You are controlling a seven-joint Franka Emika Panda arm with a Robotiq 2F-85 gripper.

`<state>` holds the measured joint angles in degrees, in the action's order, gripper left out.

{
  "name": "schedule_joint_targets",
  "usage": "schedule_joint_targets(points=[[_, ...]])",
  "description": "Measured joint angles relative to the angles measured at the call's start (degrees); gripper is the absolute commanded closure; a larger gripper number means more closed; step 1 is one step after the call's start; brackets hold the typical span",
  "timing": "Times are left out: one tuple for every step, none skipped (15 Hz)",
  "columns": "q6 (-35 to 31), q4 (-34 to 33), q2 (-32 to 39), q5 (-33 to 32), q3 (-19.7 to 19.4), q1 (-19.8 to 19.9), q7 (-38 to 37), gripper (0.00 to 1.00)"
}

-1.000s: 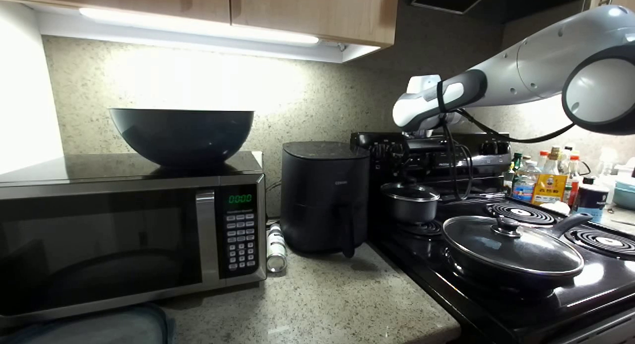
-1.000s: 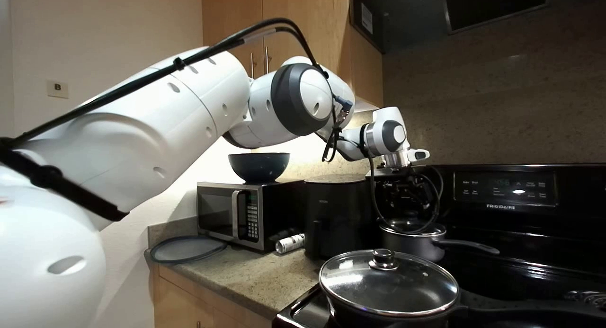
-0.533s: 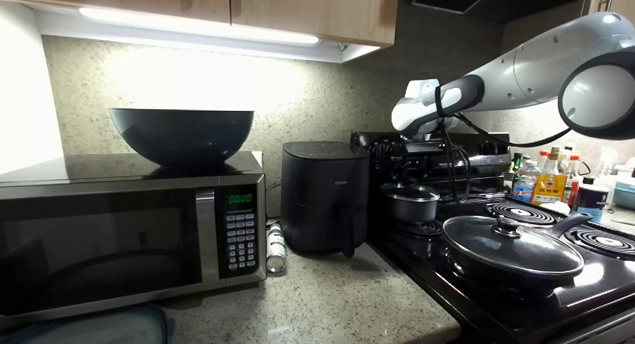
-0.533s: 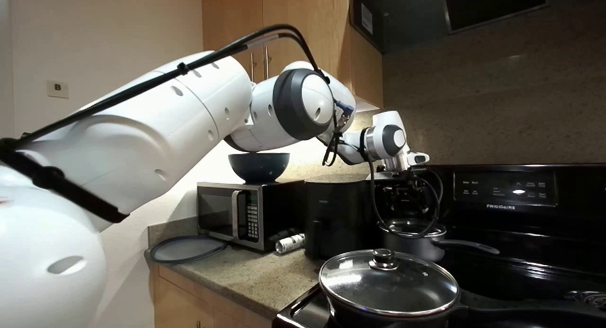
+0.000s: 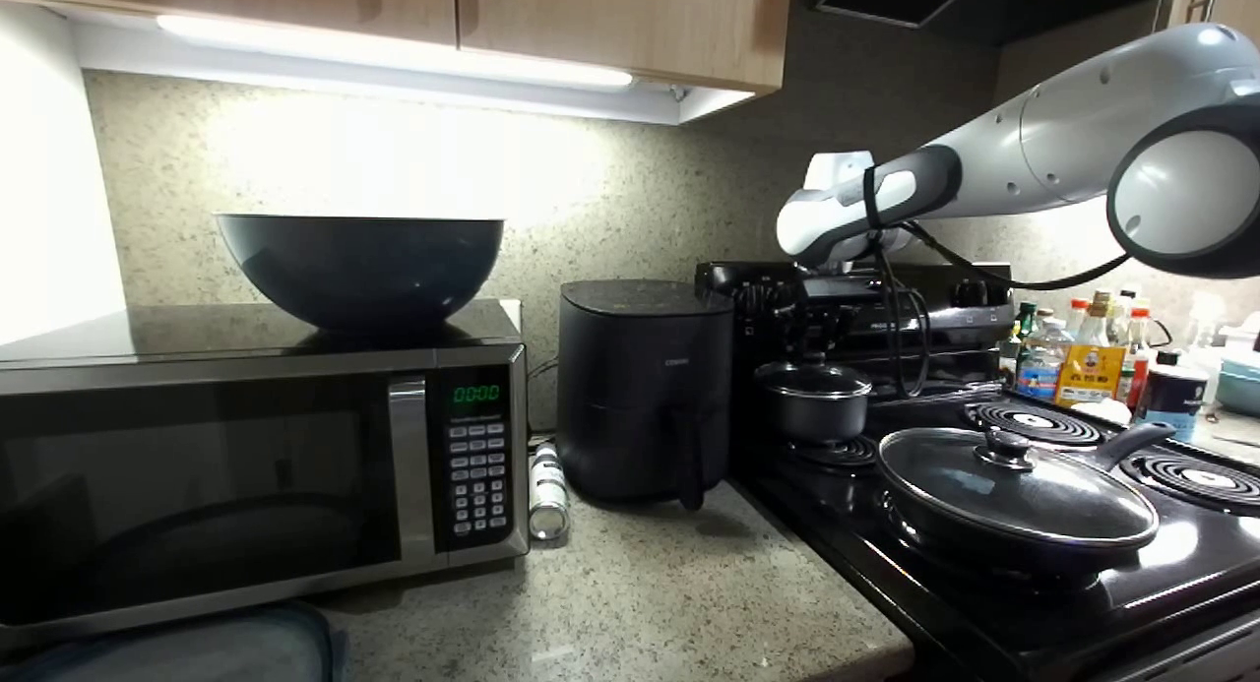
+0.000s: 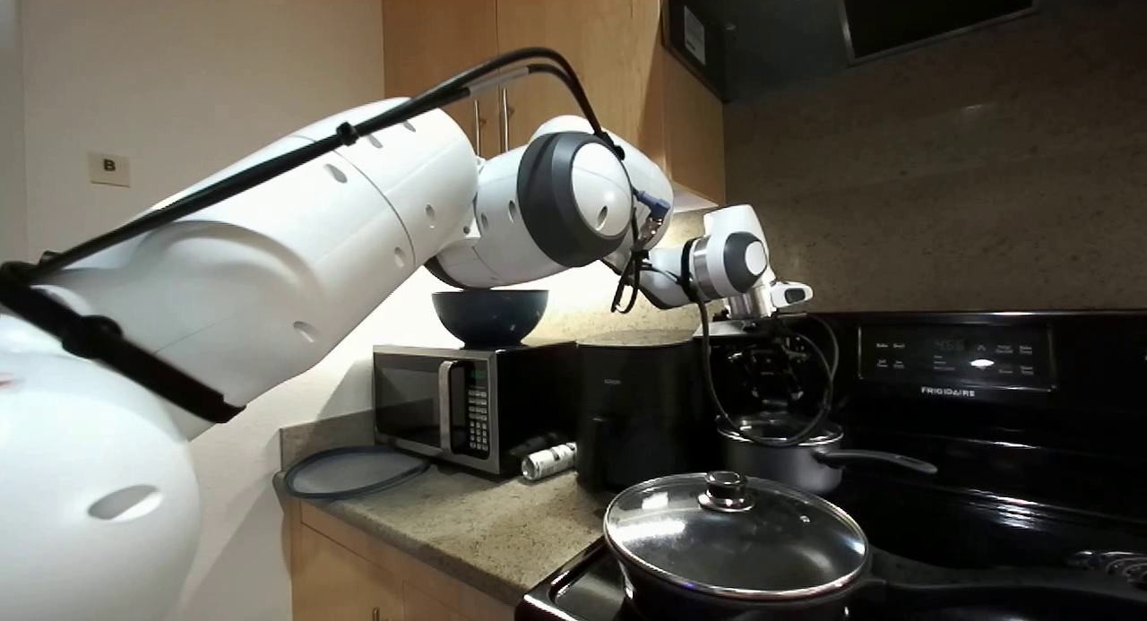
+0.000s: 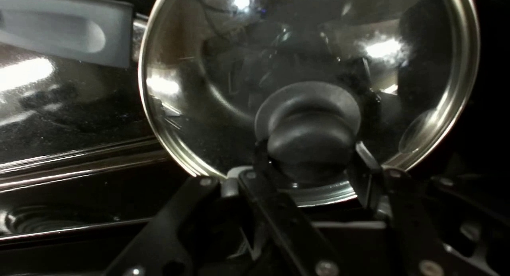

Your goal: Pick up the lid from the pot and put it on the air fryer

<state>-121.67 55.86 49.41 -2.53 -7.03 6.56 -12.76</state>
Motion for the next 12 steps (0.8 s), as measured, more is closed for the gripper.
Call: schedule_joint_targets(points=[[0.0,-0.1,0.0,0.0,-0.1,0.0,0.0,0.81],[0.0,-0.1,0.0,0.0,-0.1,0.1,0.0,0.81],[0.0,-0.1,0.0,0.0,-0.1,0.1,0.0,0.81],[0.0,-0.1,0.0,0.0,-0.2,0.1,0.0,0.82],[0.0,-0.1,0.0,0.0,-0.2,0.1,0.0,0.82],[0.0,-0.2,0.0,0.0,-0.2,0.1,0.0,0.82],[0.0,-0.2,0.0,0.0,-0.2,0.1,0.0,0.32],[0.1,-0.2,0.0,-0.1,-0.3,0.0,0.0,0.31],[0.4,-0.2,0.0,-0.2,-0.4,0.0,0.0,0.51],[0.7,-0.2,0.0,-0.3,-0.4,0.0,0.0,0.19],[0.9,-0.2,0.0,-0.4,-0.5,0.0,0.0,0.13],[1.0,-0.2,0.1,-0.4,-0.5,0.0,0.0,0.06]])
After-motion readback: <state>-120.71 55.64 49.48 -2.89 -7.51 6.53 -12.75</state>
